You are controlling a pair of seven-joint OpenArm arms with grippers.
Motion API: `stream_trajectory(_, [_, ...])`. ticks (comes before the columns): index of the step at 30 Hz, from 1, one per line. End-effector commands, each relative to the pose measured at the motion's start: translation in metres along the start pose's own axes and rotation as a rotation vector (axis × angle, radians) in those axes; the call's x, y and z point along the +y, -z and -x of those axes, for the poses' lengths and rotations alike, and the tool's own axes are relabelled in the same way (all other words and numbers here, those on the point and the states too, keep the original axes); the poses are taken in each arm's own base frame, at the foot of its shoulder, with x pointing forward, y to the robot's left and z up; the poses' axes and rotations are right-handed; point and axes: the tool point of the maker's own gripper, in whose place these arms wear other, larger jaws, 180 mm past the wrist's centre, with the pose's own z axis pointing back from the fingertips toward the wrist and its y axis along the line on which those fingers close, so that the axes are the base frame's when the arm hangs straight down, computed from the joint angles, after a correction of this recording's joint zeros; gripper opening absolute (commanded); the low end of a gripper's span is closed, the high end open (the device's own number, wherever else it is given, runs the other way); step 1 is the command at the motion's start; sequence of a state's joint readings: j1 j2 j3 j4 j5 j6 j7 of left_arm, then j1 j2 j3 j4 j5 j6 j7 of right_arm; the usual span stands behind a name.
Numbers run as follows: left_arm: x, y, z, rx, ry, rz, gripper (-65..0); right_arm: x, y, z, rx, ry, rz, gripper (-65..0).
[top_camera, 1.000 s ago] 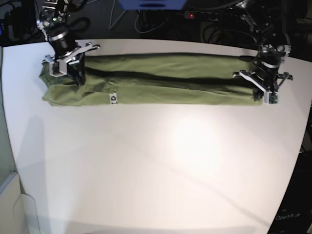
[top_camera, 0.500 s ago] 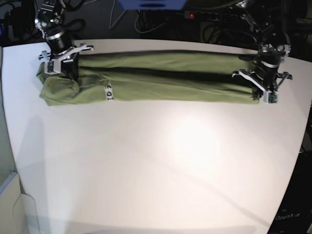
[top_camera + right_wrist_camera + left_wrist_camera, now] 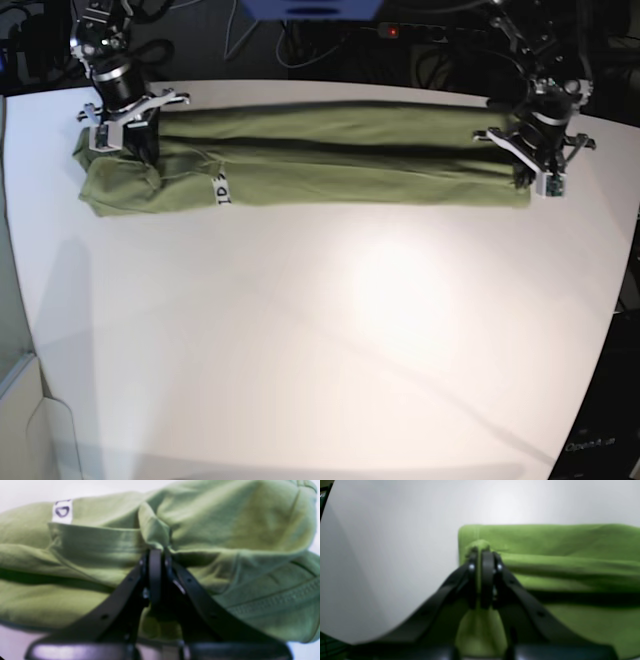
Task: Fold the T-shirt properly
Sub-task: 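Hold the folded strip ends with both grippers and press them down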
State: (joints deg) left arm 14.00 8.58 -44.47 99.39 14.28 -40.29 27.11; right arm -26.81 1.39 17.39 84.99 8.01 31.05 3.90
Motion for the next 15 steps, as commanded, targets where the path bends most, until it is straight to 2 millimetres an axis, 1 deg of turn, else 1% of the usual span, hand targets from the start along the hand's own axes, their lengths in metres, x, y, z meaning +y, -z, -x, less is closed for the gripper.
stream_trajectory(1, [0.004, -0.004, -0.009, -0.035, 0.006, -0.014, -63.3, -0.003, 0.002, -0.013, -0.043, -0.006, 0.005, -65.0])
stream_trajectory(7, [0.004, -0.008, 0.007, 0.000, 0.010, -0.008, -63.3, -0.002, 0.004, -0.015, -0.047, -0.005, 0.003, -65.0])
stream_trajectory(15, [0.005, -0.009, 0.010, 0.010, 0.015, -0.008, -63.0, 0.003, 0.005, -0.013, -0.048, 0.007, 0.002, -65.0])
